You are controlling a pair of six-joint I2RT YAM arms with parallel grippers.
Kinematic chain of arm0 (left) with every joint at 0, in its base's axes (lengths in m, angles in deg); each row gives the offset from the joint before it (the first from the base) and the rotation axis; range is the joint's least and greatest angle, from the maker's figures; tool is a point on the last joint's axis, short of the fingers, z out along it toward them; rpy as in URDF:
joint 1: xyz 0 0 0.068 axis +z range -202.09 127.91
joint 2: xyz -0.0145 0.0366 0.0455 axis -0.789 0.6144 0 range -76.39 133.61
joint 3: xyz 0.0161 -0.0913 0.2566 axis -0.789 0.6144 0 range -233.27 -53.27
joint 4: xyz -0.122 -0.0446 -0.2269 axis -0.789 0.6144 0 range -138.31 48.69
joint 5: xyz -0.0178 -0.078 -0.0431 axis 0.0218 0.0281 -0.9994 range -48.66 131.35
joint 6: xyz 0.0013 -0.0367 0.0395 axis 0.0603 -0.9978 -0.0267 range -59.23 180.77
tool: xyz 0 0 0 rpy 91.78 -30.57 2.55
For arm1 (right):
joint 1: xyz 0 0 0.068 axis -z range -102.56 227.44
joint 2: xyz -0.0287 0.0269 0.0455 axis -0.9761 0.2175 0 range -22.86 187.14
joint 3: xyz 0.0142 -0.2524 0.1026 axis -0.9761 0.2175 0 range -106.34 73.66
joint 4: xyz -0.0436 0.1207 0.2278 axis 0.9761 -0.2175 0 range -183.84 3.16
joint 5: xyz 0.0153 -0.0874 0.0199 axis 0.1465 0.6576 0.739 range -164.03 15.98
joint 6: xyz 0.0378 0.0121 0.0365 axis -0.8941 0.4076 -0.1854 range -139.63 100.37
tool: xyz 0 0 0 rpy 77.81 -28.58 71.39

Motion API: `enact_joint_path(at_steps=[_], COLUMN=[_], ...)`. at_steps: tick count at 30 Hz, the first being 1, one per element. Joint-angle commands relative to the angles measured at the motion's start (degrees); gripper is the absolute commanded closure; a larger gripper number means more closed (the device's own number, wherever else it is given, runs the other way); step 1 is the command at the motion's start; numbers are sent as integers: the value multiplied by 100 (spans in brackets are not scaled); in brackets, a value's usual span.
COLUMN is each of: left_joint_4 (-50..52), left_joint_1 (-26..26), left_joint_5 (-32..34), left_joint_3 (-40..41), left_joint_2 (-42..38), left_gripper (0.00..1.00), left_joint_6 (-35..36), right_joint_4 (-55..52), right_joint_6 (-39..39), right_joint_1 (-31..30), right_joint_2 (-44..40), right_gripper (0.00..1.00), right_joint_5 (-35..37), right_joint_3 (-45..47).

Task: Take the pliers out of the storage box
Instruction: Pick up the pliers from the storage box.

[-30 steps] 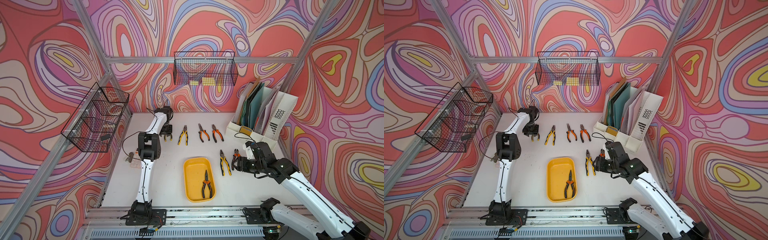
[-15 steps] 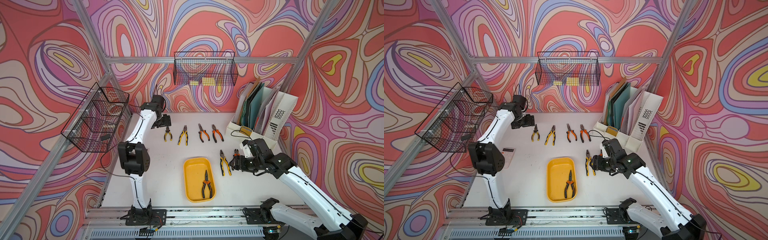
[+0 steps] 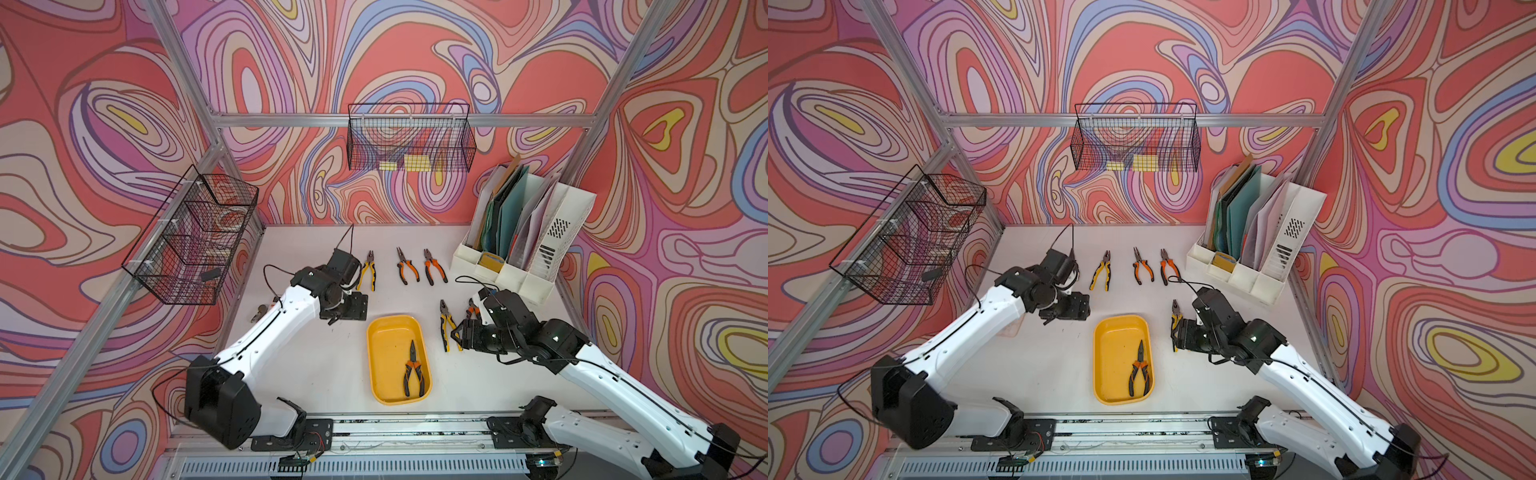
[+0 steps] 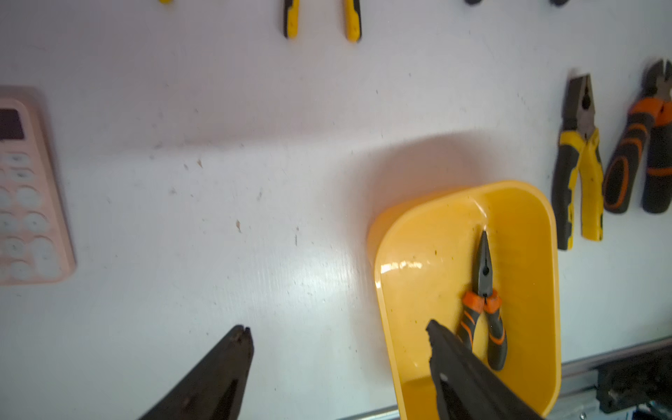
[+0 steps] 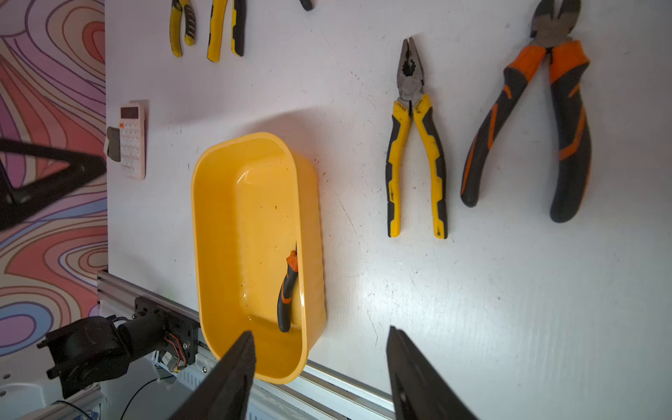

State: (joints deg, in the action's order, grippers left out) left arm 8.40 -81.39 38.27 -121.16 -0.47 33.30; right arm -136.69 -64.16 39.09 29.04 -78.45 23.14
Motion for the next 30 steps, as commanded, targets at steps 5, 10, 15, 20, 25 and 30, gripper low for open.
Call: enact_joint_path(at_steps=[5, 10, 15, 20, 25, 30], left_joint_4=[470, 301, -20, 267, -113, -519], left_joint_1=[-1441, -2725, -3301, -3483, -3521, -3530], left_joint_5=[132, 299, -28, 137, -54, -242], left_joint_3=[526, 617, 485, -130, -306, -43], left_joint_2=[-989, -825, 27, 1108, 1766, 2046], left_gripper=[20, 25, 28, 30, 32, 36], left_joint_6=[-1475, -2417, -2596, -2378, -1865, -1845], right_joint_4=[205, 102, -72, -266, -564, -702], right_joint_6=[-420, -513, -556, -579, -565, -570], right_joint_1=[-32, -32, -32, -32, -32, -34], right_joint_2=[-227, -317, -425, -670, -938, -1150], right_gripper=[38, 40, 40, 40, 41, 41], right_joint_5=[385, 537, 627, 651, 739, 826], right_joint_3=[430, 435, 383, 360, 289, 297])
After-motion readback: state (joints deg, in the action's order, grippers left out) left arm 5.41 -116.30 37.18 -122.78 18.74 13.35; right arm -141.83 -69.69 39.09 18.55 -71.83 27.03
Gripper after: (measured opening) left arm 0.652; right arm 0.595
